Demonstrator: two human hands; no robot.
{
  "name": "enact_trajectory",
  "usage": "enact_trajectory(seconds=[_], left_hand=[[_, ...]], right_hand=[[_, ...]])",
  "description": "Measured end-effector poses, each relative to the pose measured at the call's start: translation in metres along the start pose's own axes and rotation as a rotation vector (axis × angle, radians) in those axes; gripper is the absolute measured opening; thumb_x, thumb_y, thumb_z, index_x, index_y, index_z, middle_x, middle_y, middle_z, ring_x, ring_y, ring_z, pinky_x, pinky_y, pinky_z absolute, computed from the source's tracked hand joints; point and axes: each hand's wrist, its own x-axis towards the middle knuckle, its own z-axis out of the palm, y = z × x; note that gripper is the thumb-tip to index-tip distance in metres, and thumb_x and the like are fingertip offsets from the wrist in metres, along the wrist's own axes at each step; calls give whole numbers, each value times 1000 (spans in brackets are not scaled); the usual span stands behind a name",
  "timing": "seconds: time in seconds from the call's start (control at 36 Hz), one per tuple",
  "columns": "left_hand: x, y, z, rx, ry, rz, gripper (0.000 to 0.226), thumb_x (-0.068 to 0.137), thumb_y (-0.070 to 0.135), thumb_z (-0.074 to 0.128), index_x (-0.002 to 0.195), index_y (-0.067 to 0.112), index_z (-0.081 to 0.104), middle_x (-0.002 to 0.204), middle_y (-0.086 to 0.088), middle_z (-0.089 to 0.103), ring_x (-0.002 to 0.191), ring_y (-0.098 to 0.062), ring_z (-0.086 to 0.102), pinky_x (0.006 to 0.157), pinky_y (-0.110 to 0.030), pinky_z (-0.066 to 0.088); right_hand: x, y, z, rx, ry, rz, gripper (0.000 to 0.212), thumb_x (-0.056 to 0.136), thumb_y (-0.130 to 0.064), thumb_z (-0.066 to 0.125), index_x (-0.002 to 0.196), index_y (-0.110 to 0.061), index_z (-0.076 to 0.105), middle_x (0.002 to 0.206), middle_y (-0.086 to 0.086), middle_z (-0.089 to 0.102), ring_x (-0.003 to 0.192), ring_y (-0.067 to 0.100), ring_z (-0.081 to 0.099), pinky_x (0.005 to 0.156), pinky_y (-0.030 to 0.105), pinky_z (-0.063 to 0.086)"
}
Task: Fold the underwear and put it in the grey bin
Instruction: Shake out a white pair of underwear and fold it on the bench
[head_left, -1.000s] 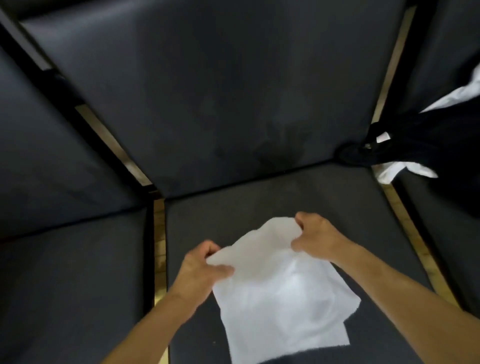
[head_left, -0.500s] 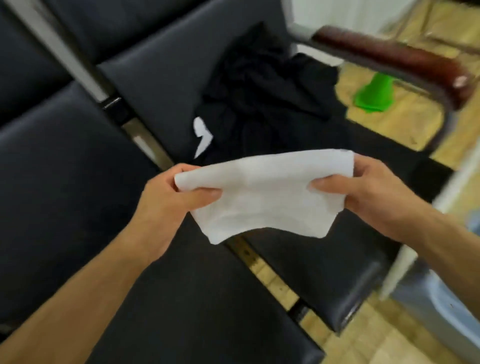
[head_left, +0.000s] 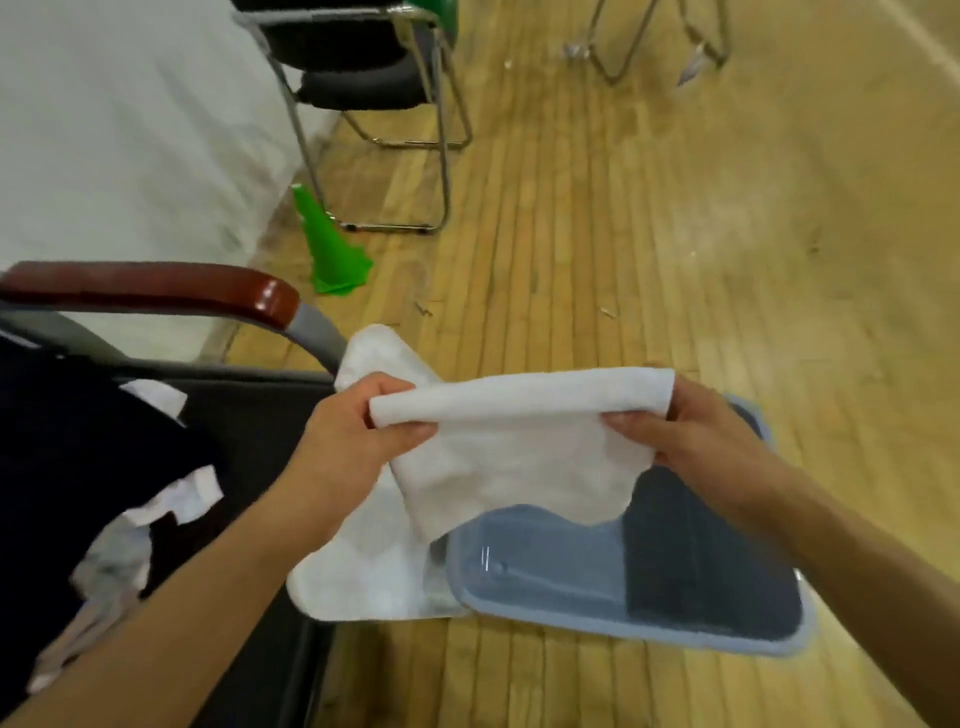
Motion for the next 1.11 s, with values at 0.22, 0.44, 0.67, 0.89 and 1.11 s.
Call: enact_trajectory(seconds=[0.22,0.44,0.67,0.89,1.11], left_hand=[[53,-59,132,181,-186,-106,17,87,8,64,87,25,63,87,7,66,81,-9,60,64,-15,46],[80,-159,196,383,-312,-220,33,86,5,63,75,36,59,64,23,63,70,0,60,61,-6,41],[91,-222,212,622,-453,-365,47,81,8,65,61,49,55,51,35,54,65,10,59,61,-2,37],[145,-265,238,777,-362,-487,25,83,32,51,59,30,48,89,-5,69,91,-26,65,66,-26,43],[254,-373,307,883,75,-317,40,80,2,63,117,-6,51,115,-30,53,104,-45,54,85,-46,45]], right_hand=[[5,114,-80,-101,158,205,15,84,-5,65,91,-19,63,89,-3,68,84,11,62,66,20,45],[32,231,-86,-127,215,436,22,80,-1,69,75,-23,68,69,-4,70,65,-1,61,53,8,42],[28,320,-73,-146,144,601,27,74,1,72,58,-20,69,53,-6,62,51,-7,49,56,15,40],[100,365,-70,-204,63,587,29,78,-8,69,56,-24,60,45,-12,53,47,-2,46,53,18,37],[266,468,-55,-379,231,475,52,89,-18,60,137,-13,41,127,10,53,119,29,52,96,31,40]])
